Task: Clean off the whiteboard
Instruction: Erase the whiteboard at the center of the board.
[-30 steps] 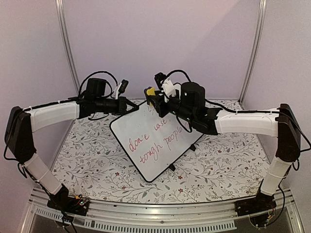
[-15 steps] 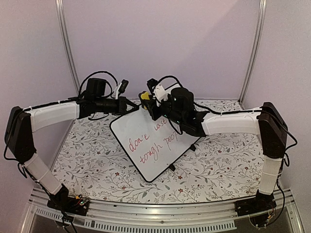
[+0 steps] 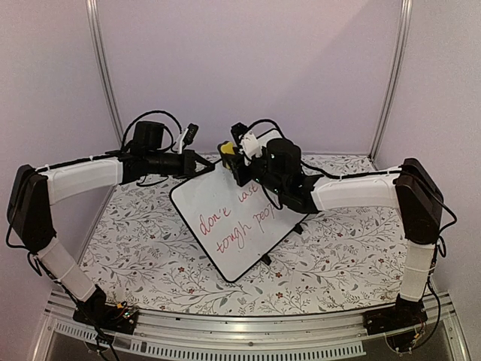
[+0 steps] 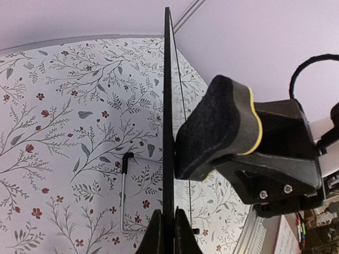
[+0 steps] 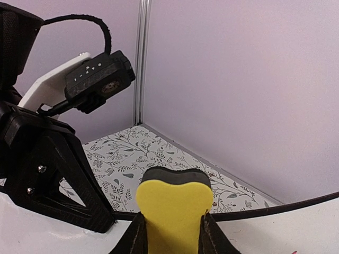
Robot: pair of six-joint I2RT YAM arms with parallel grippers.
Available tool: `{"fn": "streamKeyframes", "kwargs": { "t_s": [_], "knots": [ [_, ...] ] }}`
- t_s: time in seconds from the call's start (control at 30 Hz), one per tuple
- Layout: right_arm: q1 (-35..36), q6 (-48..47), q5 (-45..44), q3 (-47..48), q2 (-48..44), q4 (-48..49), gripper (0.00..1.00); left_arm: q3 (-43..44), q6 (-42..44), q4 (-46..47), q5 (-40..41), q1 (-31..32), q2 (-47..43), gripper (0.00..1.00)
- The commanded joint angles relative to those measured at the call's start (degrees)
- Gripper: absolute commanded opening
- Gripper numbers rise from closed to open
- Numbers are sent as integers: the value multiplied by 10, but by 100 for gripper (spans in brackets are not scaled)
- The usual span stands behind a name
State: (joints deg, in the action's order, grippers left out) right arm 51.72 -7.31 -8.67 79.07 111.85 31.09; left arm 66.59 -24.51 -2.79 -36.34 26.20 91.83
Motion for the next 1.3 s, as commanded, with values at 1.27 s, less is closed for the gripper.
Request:
{"fn": "streamKeyframes", "kwargs": {
  "t_s": [1.27],
  "knots": [
    [-14,51,1,-85,3,21,28,-14,18,11,-24,4,-20,0]
  ]
}}
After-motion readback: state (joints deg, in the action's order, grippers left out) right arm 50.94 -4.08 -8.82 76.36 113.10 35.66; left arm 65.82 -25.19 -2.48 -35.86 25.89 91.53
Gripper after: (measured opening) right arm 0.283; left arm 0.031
